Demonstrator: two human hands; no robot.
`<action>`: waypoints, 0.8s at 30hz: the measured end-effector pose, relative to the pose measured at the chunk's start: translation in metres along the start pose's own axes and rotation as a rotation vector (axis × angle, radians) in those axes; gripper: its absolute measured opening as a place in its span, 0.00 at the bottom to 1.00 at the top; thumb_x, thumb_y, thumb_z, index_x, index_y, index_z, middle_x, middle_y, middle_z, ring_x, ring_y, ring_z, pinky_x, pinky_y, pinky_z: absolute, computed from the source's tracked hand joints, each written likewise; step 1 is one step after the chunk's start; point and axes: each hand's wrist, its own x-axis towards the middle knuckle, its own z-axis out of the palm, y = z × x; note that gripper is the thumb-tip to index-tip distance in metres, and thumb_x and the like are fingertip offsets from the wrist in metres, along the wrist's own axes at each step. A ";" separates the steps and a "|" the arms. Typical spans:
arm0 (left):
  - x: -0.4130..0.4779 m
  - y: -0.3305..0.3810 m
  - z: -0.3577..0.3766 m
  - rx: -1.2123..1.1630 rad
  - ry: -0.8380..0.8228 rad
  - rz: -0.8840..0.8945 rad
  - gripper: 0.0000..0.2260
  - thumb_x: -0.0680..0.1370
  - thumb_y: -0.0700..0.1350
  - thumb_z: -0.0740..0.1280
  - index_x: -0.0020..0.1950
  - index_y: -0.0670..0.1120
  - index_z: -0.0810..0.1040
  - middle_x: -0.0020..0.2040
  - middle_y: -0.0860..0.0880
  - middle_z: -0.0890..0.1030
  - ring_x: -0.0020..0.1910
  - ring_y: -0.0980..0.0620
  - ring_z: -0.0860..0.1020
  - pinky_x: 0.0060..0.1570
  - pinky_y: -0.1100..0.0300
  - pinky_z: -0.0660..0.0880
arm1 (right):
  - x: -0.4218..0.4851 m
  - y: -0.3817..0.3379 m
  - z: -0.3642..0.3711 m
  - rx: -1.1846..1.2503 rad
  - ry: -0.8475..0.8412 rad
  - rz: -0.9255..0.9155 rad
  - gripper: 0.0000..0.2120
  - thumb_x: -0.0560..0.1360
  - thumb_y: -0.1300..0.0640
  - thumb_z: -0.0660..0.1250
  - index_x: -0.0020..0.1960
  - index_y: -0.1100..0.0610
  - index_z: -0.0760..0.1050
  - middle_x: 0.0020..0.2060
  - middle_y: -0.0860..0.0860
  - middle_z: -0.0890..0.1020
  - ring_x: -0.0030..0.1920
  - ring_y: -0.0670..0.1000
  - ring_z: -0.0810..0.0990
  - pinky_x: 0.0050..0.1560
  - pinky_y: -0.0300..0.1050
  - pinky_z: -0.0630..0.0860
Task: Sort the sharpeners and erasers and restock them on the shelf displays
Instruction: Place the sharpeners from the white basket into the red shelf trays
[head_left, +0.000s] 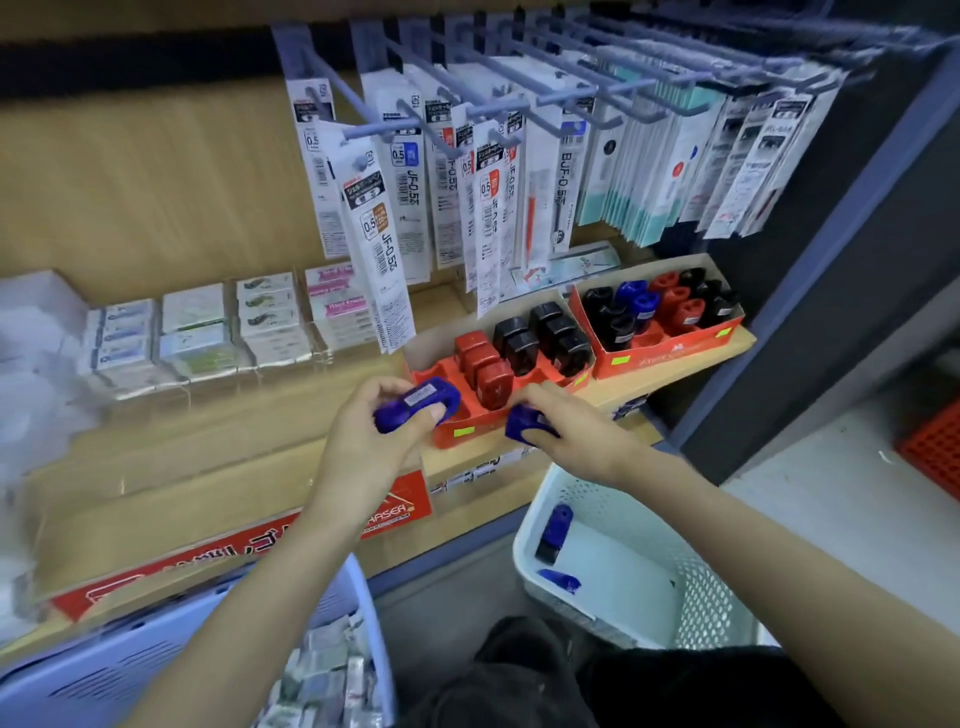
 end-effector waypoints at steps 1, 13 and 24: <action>0.004 0.000 0.000 0.063 -0.010 0.040 0.08 0.74 0.40 0.70 0.46 0.50 0.73 0.46 0.49 0.79 0.39 0.57 0.76 0.35 0.70 0.70 | -0.002 0.000 0.000 -0.019 0.002 0.007 0.15 0.78 0.61 0.62 0.64 0.54 0.68 0.57 0.51 0.71 0.55 0.52 0.73 0.57 0.44 0.71; 0.048 0.015 0.025 0.847 -0.007 0.252 0.12 0.77 0.40 0.66 0.59 0.41 0.70 0.53 0.41 0.78 0.50 0.41 0.78 0.50 0.47 0.76 | -0.011 0.013 -0.007 0.086 -0.013 0.040 0.17 0.78 0.61 0.62 0.67 0.53 0.68 0.59 0.47 0.71 0.58 0.48 0.72 0.57 0.39 0.69; 0.069 0.000 0.036 1.299 0.006 0.321 0.16 0.77 0.54 0.65 0.62 0.49 0.75 0.57 0.48 0.79 0.58 0.45 0.72 0.53 0.52 0.64 | -0.012 0.020 -0.011 0.168 0.033 -0.008 0.19 0.78 0.61 0.63 0.68 0.51 0.68 0.62 0.46 0.68 0.59 0.44 0.69 0.54 0.32 0.68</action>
